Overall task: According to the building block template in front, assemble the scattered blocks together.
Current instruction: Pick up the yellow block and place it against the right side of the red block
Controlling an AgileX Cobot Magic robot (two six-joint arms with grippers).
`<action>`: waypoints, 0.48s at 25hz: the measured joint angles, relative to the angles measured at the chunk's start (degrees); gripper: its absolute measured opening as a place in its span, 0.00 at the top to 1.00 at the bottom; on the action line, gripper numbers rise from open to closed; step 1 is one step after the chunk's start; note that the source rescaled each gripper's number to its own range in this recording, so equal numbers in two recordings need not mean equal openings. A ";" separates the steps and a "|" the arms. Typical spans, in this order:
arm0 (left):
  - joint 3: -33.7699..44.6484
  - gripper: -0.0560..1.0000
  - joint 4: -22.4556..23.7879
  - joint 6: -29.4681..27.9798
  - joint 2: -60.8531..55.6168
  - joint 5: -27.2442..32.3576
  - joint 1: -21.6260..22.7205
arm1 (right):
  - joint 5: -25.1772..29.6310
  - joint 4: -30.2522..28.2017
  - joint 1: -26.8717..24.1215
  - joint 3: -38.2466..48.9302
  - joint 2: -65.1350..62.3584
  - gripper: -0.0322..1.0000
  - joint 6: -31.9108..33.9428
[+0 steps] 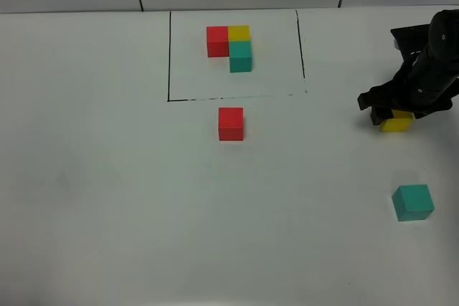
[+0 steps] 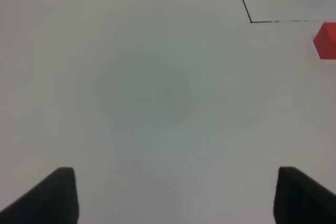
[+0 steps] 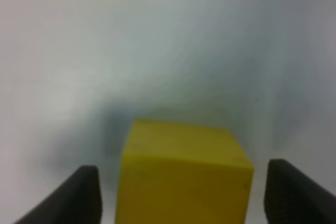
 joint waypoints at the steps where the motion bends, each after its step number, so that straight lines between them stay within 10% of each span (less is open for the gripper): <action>1: 0.00 0.06 0.00 0.00 0.00 0.00 0.00 | 0.00 -0.01 0.00 0.00 0.00 0.67 0.05; 7: 0.00 0.06 0.00 0.00 0.00 0.00 0.00 | 0.05 -0.06 0.00 0.00 0.00 0.97 0.94; 12: 0.00 0.06 0.00 0.00 0.00 0.00 0.00 | 0.05 -0.26 0.00 0.00 0.00 0.97 0.94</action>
